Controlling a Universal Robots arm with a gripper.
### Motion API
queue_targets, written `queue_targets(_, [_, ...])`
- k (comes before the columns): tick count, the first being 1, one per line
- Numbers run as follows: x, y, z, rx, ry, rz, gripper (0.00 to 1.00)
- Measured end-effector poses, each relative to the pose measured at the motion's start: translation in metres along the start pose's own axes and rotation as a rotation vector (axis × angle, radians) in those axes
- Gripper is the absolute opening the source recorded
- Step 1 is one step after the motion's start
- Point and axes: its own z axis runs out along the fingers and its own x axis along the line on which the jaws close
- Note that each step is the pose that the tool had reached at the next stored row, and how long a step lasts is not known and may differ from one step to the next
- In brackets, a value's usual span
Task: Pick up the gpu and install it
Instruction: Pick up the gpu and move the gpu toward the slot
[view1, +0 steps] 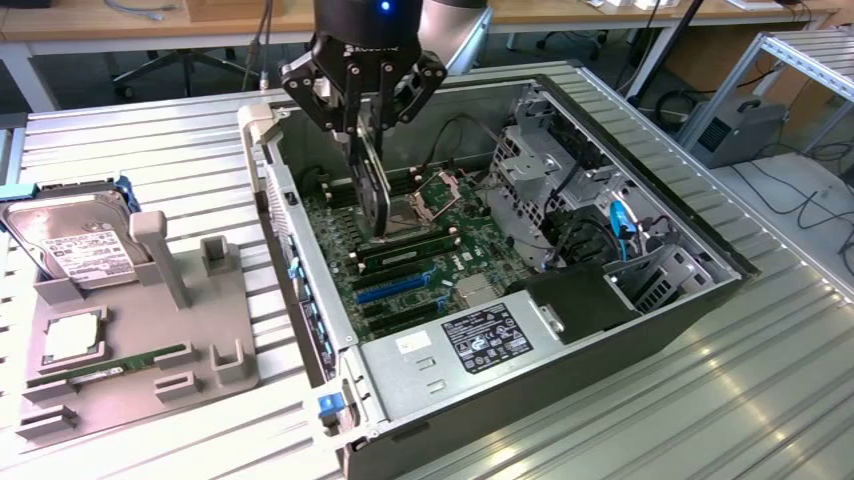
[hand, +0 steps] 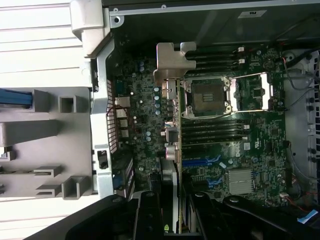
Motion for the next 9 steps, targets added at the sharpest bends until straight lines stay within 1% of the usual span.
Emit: queue_targets(9, [-0.0026, 0.0001, 0.0023, 0.0, 0.0, 0.0, 0.27])
